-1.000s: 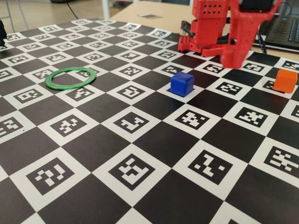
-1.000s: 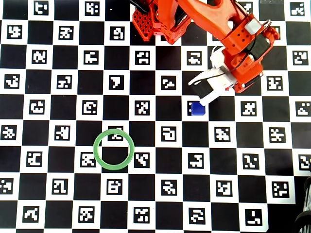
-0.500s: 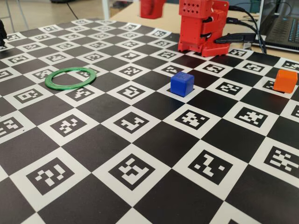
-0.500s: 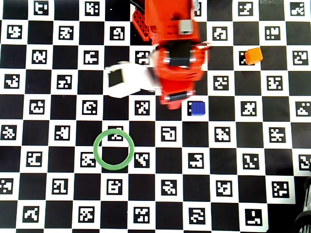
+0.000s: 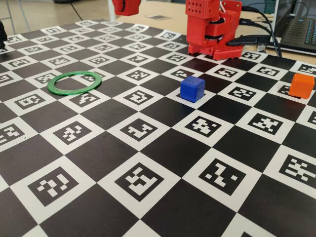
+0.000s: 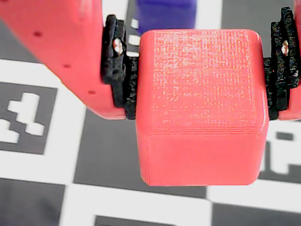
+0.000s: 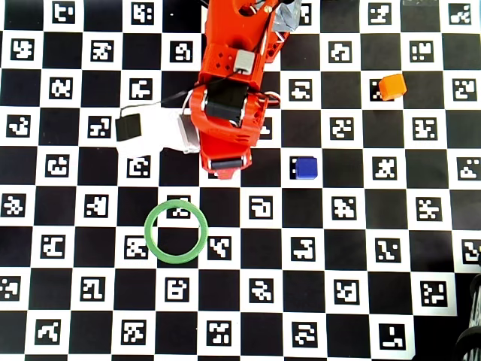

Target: Grab the red cube then put it in the green circle then put the blue cube on top and finally the orange cube on top

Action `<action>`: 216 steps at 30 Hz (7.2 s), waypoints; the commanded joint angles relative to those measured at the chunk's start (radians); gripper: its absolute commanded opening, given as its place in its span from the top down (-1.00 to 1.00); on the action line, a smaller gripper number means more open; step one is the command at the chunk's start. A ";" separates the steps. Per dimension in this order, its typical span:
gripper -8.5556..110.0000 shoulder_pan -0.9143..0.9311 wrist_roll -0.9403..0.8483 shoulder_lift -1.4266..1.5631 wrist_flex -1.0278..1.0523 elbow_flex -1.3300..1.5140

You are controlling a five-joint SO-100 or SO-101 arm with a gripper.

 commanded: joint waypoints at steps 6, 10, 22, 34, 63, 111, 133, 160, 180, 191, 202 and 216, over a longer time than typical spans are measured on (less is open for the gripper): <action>0.74 0.066 -0.018 -0.367 0.012 -0.462; 0.74 0.110 -0.048 -0.500 0.026 -0.603; 0.74 0.127 -0.051 -0.592 -0.044 -0.637; 0.73 0.117 -0.031 -0.529 -0.204 -0.468; 0.73 0.126 -0.064 -0.482 -0.365 -0.272; 0.73 0.126 -0.064 -0.525 -0.456 -0.232; 0.73 0.138 -0.091 -0.572 -0.466 -0.229; 0.74 0.147 -0.110 -0.601 -0.492 -0.190; 0.37 0.163 -0.091 -0.591 -0.499 -0.183; 0.21 0.155 -0.067 -0.557 -0.457 -0.213; 0.15 0.181 -0.023 -0.396 -0.250 -0.399; 0.16 0.156 0.175 -0.077 -0.034 -0.305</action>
